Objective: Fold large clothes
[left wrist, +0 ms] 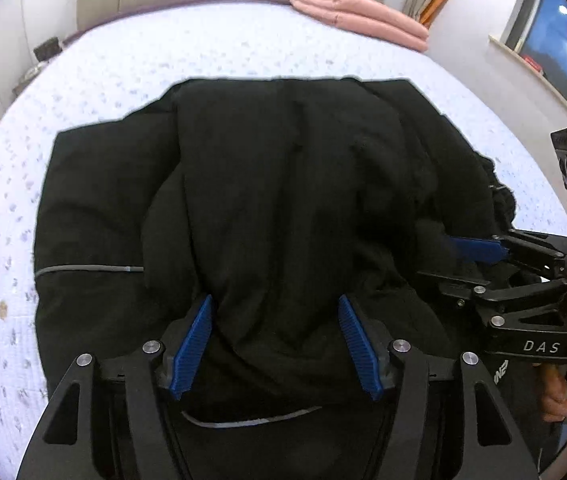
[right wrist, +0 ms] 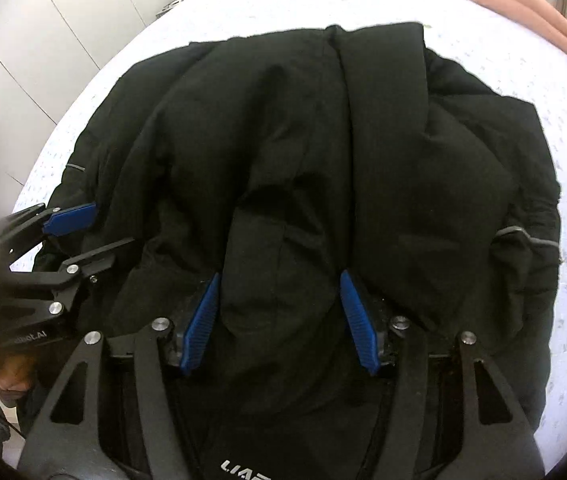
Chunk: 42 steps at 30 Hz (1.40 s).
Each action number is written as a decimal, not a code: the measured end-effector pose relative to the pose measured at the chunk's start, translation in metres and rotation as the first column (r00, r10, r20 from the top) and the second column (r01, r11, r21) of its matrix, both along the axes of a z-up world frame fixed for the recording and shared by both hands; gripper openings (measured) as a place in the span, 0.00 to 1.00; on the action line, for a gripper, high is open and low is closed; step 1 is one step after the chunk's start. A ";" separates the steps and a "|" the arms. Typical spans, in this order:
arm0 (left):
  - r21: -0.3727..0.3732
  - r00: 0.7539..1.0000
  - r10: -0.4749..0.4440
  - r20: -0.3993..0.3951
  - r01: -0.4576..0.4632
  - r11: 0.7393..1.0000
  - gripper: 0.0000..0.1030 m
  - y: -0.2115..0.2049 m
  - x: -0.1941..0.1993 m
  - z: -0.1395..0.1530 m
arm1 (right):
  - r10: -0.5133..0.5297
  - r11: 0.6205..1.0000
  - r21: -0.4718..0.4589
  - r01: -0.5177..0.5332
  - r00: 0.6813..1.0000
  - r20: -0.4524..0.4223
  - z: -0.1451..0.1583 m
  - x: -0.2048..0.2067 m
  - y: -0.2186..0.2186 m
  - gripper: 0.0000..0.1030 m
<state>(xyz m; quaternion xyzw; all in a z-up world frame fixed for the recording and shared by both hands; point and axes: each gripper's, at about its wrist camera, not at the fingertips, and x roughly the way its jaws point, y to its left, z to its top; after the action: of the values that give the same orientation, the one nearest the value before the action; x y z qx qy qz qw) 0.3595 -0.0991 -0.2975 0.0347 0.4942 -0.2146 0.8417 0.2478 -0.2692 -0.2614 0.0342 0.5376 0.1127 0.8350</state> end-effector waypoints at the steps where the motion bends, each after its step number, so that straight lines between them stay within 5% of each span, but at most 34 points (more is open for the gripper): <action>1: -0.016 1.000 0.000 0.018 0.001 1.000 0.64 0.003 -0.006 0.006 | -0.001 1.000 -0.001 0.001 1.000 0.016 0.004 -0.006 -0.002 0.56; 8: -0.039 0.996 0.048 0.077 -0.045 0.998 0.64 0.053 -0.086 0.052 | -0.095 0.992 0.088 0.087 0.991 0.096 0.047 -0.088 -0.040 0.60; 18: -0.025 0.972 0.234 -0.030 -0.235 0.972 0.64 0.165 -0.215 0.075 | -0.264 0.964 0.036 0.262 0.963 0.050 0.082 -0.221 -0.088 0.71; 28: -0.070 0.888 0.411 -0.205 -0.432 0.899 0.64 0.242 -0.283 0.030 | -0.409 0.912 0.003 0.409 0.912 -0.025 0.065 -0.296 -0.136 0.72; 42: -0.133 0.850 0.390 -0.354 -0.459 0.879 0.64 0.262 -0.299 -0.023 | -0.379 0.907 0.091 0.410 0.892 -0.247 -0.027 -0.324 -0.164 0.69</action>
<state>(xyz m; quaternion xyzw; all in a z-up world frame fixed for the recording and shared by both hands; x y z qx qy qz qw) 0.0601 0.1632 -0.3205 -0.2010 0.5920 -0.0768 0.7767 -0.0760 -0.4333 -0.2885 0.2138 0.6005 -0.0266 0.7701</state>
